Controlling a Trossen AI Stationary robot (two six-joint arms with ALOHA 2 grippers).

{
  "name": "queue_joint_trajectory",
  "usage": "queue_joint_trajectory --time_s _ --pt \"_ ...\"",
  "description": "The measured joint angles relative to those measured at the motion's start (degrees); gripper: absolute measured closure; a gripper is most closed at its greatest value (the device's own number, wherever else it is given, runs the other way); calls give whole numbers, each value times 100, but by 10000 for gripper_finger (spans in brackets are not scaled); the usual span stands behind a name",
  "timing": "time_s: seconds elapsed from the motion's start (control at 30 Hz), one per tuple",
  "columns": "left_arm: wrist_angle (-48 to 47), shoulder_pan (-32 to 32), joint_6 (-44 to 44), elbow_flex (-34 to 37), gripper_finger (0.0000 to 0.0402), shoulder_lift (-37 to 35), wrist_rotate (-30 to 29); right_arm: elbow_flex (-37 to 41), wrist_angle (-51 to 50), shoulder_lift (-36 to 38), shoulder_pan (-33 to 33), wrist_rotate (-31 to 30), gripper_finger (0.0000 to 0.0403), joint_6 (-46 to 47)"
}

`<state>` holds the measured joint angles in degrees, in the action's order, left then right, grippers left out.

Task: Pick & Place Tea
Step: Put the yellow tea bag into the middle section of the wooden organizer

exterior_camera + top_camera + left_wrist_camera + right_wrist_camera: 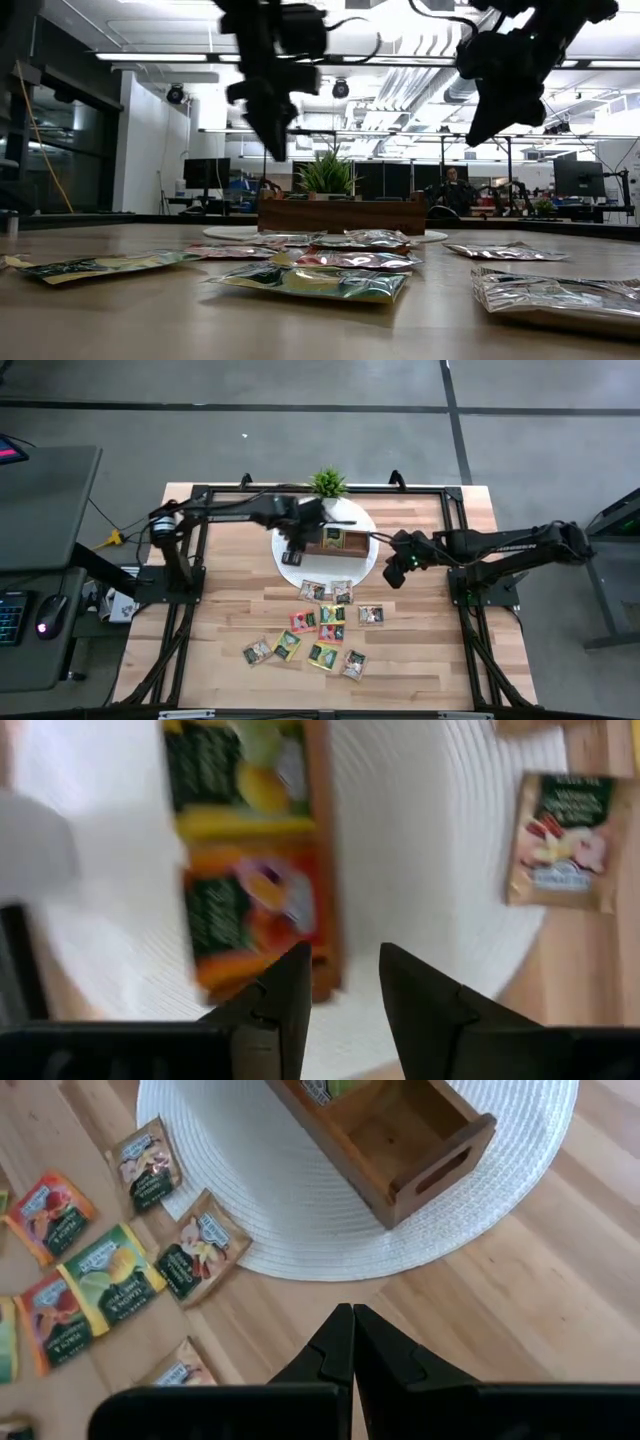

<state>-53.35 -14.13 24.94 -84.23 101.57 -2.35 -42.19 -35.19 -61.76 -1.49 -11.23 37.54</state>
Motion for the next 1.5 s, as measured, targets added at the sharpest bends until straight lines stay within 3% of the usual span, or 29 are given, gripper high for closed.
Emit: queue_joint_trajectory --time_s 0.23,0.4,0.57,0.77,0.97,1.5 --pt "2092 572 -1368 2321 285 -1483 950 -2 333 -26 640 -336 402 1198" --pt "3223 1236 -1667 3112 315 -1901 863 -4 461 -314 1072 -532 403 2180" --pt "3773 1775 -1294 3161 391 -1717 736 -4 1155 -954 1470 -453 403 2881" --pt "4539 2202 -1279 3156 399 -1111 801 -14 2203 -1794 1929 -547 403 4384" --pt "5267 2441 -1277 3170 401 -505 932 -181 2269 -2396 2237 -703 403 5576" --pt "6171 2466 -1349 3172 401 243 1230 -400 2353 -2904 2143 -188 403 6157"
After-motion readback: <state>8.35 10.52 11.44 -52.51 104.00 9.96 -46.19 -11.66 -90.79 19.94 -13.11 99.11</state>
